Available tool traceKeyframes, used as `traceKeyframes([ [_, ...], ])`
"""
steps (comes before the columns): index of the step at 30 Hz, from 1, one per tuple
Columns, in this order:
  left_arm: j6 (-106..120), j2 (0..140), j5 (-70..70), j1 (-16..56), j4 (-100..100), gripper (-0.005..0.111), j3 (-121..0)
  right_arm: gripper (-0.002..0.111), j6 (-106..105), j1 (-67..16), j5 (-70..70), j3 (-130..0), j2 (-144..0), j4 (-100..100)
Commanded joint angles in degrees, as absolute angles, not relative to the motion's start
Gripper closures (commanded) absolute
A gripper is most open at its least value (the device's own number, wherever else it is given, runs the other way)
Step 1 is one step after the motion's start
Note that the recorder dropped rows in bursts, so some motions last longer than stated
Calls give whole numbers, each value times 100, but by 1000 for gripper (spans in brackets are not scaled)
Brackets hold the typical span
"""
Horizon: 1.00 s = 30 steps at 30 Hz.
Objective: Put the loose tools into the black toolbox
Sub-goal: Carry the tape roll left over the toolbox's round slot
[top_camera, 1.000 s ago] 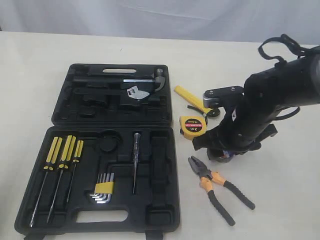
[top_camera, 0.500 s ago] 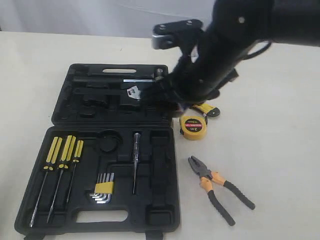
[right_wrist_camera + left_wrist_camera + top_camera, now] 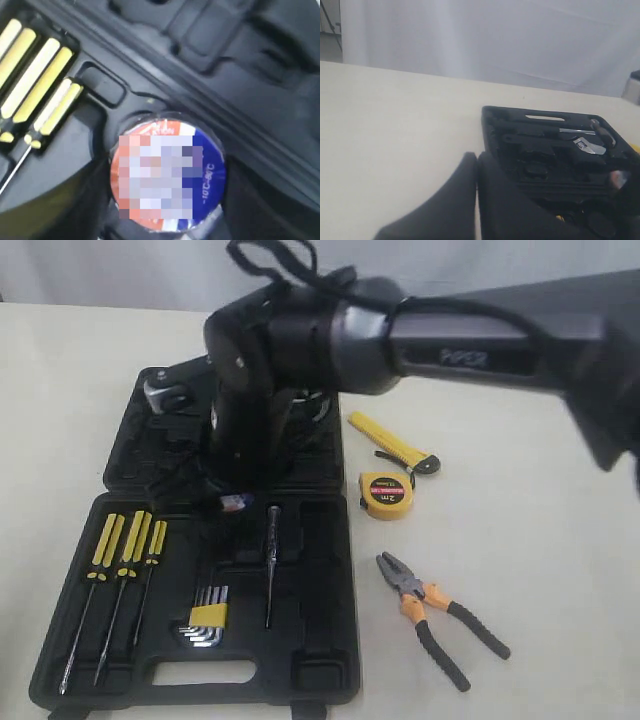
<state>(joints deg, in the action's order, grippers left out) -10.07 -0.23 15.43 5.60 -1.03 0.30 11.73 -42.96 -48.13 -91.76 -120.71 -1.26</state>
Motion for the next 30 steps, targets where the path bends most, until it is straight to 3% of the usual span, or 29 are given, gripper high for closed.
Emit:
traceKeyframes([
  [1,-1005,0,1549,593,-130,107,0,106,1127,-4488,-4847,-9559,-12533,-53],
  [14,-1005,0,1549,593,-130,107,0,105,1127,-4579,-5001,-9654,-12697,55],
  [17,-1005,0,1549,593,-120,107,0,92,1127,-4579,-5001,-9654,-12697,97],
  [24,-1005,0,1549,593,-78,107,0,44,1127,-4579,-5001,-9654,-12697,140],
  [30,-1005,0,1549,593,-78,107,0,41,1112,-4579,-5001,-9654,-12676,140],
])
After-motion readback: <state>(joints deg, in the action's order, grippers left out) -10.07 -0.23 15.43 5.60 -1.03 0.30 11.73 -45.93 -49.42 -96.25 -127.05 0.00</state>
